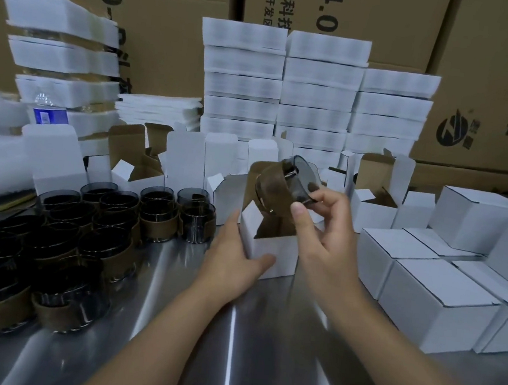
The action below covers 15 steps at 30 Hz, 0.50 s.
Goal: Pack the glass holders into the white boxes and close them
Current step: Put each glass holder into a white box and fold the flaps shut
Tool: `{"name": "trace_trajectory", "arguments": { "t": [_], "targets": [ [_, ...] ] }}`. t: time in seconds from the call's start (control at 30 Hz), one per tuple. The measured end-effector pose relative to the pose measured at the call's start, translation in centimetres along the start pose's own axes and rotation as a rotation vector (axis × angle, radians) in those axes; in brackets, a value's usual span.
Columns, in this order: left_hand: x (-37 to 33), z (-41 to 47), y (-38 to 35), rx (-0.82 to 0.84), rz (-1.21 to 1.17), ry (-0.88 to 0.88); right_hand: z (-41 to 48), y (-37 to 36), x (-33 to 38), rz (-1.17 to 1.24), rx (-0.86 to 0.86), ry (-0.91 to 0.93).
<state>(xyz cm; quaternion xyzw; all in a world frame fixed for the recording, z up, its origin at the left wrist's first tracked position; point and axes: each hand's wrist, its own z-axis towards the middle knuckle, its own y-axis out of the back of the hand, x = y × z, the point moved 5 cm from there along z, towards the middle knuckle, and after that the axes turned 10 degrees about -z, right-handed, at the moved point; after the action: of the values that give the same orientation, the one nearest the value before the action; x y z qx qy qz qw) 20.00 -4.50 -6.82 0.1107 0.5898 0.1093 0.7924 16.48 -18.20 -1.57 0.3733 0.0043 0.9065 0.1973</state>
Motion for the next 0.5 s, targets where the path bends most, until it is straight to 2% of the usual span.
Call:
{"name": "trace_trajectory", "arguments": {
  "t": [0.17,0.27,0.5],
  "targets": [
    [0.8,0.5,-0.4,0.002,0.018,-0.001,-0.6,-0.8,-0.8,0.017,0.054,0.013],
    [1.1,0.7,-0.3,-0.013,0.013,0.002,-0.4,-0.5,-1.3,-0.005,0.011,0.048],
    [1.8,1.0,-0.3,-0.012,-0.028,0.027,0.7,0.5,-2.9,-0.200,-0.051,0.098]
  ]
}}
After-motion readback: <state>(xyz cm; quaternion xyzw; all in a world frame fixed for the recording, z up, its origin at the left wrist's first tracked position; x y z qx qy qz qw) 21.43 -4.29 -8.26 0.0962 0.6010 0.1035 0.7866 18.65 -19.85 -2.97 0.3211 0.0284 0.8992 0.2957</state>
